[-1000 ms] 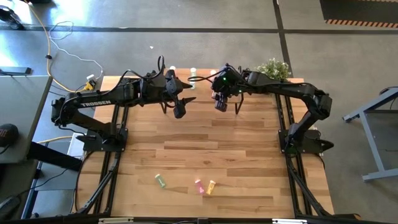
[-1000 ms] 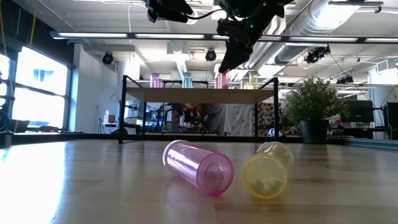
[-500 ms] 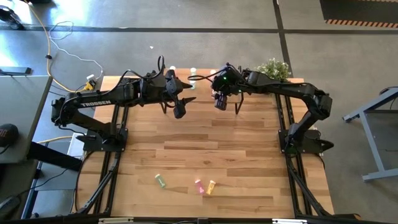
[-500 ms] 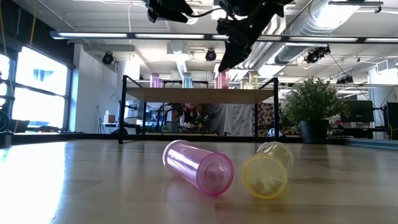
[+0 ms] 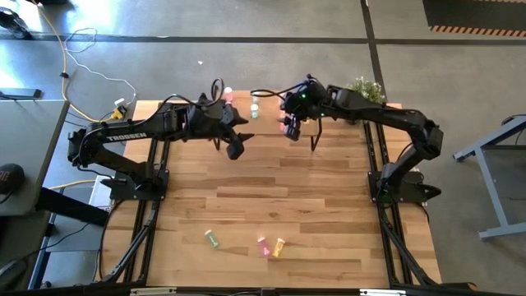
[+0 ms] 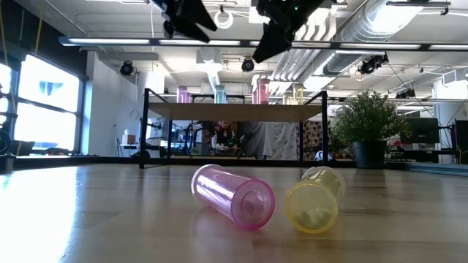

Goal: Pick and place medicine bottles onto shelf by color
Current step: Put the blue pill bottle on the shelf aligned with the other blue pill bottles

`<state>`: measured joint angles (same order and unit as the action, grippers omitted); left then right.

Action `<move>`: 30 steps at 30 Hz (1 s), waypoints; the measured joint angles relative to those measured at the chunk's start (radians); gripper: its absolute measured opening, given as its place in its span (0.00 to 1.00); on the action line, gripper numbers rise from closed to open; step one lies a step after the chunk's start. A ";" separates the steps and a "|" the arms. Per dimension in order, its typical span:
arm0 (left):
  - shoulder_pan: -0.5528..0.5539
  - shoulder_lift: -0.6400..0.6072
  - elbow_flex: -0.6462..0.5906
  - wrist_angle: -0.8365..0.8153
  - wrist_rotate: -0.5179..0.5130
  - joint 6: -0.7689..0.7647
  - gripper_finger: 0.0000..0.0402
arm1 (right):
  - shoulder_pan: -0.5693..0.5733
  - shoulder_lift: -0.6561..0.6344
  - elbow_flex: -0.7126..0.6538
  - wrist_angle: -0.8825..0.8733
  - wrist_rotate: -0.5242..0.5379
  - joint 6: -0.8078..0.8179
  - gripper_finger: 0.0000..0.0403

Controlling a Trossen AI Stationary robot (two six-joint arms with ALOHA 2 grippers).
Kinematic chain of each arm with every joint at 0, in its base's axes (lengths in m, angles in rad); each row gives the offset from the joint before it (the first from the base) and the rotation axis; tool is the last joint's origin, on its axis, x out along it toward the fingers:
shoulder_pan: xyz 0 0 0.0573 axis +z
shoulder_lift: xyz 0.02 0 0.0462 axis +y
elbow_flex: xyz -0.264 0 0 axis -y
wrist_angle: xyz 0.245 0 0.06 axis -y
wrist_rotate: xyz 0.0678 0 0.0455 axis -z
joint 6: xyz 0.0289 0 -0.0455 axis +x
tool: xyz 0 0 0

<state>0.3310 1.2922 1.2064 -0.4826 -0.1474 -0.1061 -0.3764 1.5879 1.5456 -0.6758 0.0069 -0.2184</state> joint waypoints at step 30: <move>-0.633 0.044 0.000 -0.491 -0.122 -1.491 0.59 | 0.085 -0.001 0.162 -0.107 0.001 0.195 0.45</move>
<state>-0.3017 1.3358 1.2068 -0.9740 -0.2693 -1.5967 -0.2918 1.5871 1.7073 -0.7825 0.0078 -0.0229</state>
